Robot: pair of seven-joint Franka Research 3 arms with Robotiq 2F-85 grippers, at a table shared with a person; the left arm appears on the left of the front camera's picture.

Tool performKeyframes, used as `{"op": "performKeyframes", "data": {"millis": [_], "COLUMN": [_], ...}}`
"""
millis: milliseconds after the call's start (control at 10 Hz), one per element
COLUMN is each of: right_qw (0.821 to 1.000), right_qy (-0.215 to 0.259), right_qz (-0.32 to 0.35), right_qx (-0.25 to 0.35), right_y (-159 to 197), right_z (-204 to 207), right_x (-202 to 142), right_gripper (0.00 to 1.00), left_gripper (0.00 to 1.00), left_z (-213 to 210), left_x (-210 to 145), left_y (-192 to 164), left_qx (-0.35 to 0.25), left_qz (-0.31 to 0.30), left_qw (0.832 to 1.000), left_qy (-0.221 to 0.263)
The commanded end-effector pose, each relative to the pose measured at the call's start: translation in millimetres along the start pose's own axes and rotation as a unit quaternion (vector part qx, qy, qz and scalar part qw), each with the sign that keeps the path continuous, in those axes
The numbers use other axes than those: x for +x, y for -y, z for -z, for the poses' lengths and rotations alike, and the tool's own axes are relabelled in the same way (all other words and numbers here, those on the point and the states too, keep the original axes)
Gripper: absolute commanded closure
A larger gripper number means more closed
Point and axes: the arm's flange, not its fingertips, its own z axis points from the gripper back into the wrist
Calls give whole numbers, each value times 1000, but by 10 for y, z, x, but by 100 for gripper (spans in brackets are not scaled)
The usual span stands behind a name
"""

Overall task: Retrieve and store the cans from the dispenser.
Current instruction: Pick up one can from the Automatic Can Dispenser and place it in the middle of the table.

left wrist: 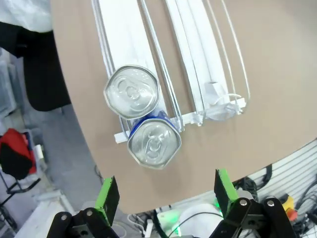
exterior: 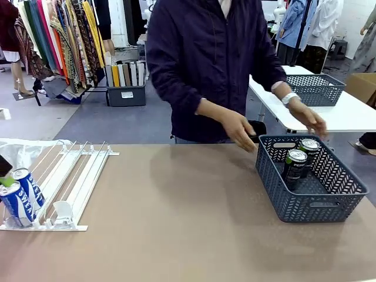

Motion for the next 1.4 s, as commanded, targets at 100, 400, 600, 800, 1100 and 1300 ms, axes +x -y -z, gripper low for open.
{"op": "performKeyframes", "data": {"millis": [100,400,600,800,1100,1300], "right_qw": [1000,1000,1000,1000,1000,1000], "right_qy": [9,9,9,9,9,9], "right_qz": [-12,-12,-12,-12,-12,-12], "right_qx": [13,13,13,13,13,13], "right_y": [-27,-27,-27,-27,-27,-27], "right_z": [10,10,10,10,10,10], "right_x": [27,27,27,27,27,27], "right_gripper": [0,0,0,0,0,0], "left_gripper": [0,0,0,0,7,100], "left_z": [359,578,706,762,766,758], "left_x": [27,74,93,125,138,148], "left_y": [28,18,-25,-77,-111,-119], "left_qx": [3,20,26,12,12,15], "left_qz": [-27,-29,-33,-31,-34,-31], "left_qw": [999,999,998,998,998,998], "left_qy": [-29,-31,-40,-51,-55,-56]}}
